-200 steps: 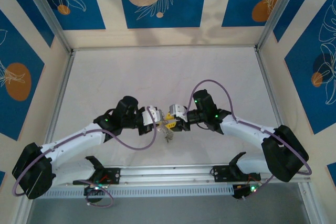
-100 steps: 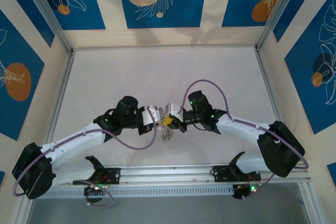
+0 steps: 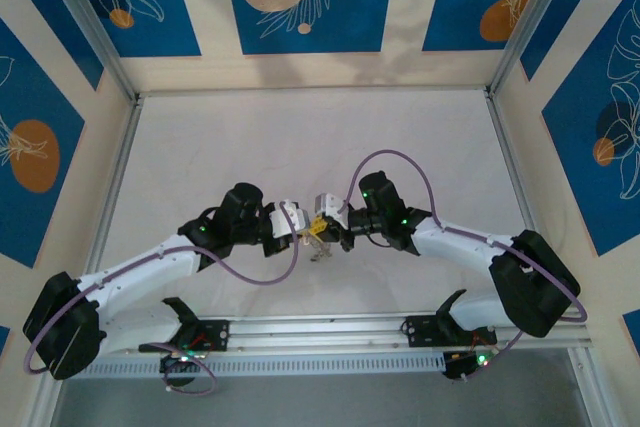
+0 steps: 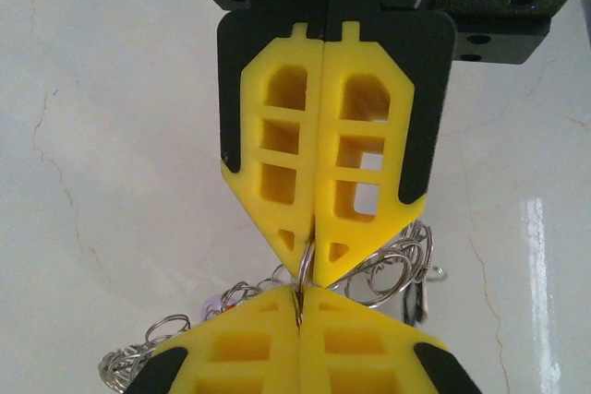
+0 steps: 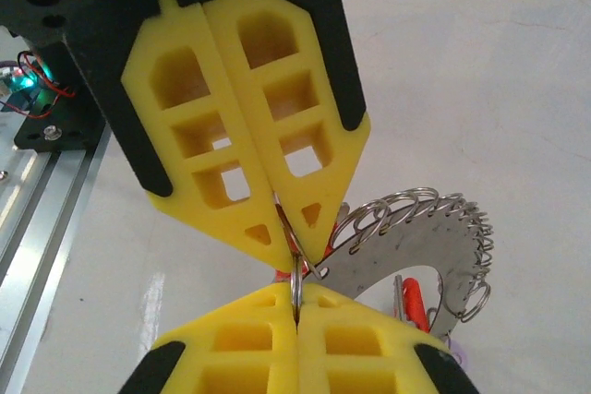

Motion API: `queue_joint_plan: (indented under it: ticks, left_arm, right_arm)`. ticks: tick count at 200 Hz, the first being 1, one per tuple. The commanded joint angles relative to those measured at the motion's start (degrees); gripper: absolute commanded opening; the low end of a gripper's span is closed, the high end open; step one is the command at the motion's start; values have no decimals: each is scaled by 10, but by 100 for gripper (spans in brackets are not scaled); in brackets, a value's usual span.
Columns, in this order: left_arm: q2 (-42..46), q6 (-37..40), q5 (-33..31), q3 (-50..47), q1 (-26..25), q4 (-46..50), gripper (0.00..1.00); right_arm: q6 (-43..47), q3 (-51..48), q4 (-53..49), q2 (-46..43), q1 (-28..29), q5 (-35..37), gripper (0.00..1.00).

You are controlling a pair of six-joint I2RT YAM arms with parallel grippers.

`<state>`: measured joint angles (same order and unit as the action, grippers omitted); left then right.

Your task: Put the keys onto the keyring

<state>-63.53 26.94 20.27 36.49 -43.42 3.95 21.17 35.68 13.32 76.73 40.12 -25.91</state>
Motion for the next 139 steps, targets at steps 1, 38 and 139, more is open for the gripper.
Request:
queue_joint_plan:
  ticks: [1,38,139]
  left_arm:
    - [10,-7,22,13,-6,-9,5]
    - [67,2,-17,-3,-4,17,24]
    - [164,-82,-24,-57,-2,23,40]
  right_arm:
    - [10,-8,54,3,2,-8,0]
    - [28,-43,113,-11,-3,-10,0]
    - [4,-96,225,-45,-21,-30,0]
